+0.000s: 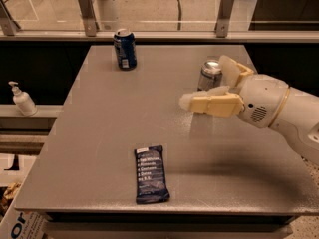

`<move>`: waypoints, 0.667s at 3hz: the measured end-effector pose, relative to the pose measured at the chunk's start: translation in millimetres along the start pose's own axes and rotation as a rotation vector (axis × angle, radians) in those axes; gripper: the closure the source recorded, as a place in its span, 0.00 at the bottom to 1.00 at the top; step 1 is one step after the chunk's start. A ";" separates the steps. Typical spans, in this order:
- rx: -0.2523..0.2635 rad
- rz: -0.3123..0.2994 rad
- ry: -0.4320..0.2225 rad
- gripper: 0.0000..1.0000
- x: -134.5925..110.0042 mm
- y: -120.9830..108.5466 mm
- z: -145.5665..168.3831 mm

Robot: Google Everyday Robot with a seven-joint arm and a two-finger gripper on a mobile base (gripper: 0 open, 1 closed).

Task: Knock redbull can over

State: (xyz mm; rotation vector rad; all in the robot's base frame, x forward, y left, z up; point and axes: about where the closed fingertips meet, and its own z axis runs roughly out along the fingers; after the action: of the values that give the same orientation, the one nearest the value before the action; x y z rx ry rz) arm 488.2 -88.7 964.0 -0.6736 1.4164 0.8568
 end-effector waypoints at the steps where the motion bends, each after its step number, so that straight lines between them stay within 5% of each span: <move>1: 0.056 0.001 0.042 0.00 18.4 -24.4 -13.4; 2: 0.065 0.001 0.047 0.00 18.3 -28.3 -15.2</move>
Offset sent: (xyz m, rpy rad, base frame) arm 0.0390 -0.0726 -0.0585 -0.0952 0.0784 -0.1579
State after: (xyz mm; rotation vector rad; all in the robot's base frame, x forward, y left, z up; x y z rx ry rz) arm 502.4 -114.9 942.2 -0.6478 1.4805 0.7969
